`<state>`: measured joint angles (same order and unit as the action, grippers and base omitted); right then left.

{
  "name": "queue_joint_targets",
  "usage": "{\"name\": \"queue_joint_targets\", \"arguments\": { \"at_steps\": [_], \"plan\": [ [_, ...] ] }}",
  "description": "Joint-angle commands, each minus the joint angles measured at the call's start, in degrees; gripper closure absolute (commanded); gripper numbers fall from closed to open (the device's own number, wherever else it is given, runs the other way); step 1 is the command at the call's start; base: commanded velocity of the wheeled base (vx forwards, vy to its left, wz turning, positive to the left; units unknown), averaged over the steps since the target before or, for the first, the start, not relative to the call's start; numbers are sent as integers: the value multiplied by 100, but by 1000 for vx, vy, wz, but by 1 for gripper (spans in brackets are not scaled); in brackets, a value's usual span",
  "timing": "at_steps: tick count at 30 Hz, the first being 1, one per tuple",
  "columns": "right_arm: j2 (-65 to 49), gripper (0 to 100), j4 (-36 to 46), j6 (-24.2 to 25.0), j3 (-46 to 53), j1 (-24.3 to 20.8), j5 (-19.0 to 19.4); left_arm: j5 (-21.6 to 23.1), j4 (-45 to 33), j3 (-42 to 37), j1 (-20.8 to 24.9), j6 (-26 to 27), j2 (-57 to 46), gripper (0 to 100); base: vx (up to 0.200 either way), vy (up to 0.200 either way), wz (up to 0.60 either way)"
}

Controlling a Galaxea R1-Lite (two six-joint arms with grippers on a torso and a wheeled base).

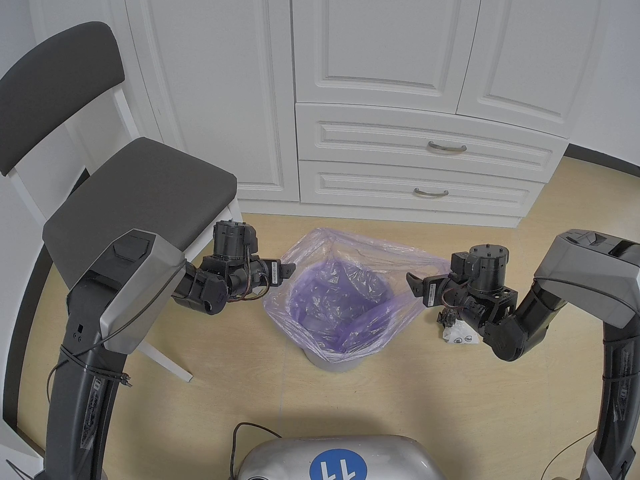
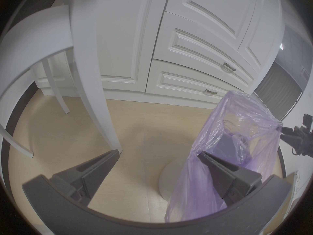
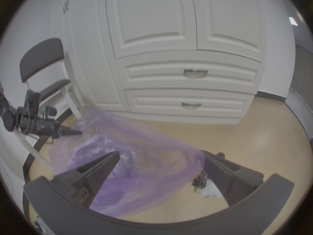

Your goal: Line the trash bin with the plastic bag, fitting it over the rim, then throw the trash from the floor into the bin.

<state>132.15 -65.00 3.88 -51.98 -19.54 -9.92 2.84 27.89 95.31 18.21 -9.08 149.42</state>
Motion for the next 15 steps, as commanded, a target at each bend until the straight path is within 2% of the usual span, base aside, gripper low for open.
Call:
{"name": "queue_joint_targets", "arguments": {
  "at_steps": [1,8,10,11,15],
  "plan": [
    [-49,0,295,-45,-5,65,61,-12,6,-12,-20,-6,-97,0,0,0,0],
    [857,0,295,-45,-840,372,-133,-56,58,120,-72,3,-62,0,0,0,0],
    [953,0,304,-36,-954,398,-185,-143,129,164,-81,3,-45,0,0,0,0],
    [1103,0,313,-19,-1121,407,-273,-354,199,243,-116,12,-18,0,0,0,0],
    [1323,0,286,61,-1367,407,-317,-469,181,524,-134,12,184,0,0,0,0]
  ]
}}
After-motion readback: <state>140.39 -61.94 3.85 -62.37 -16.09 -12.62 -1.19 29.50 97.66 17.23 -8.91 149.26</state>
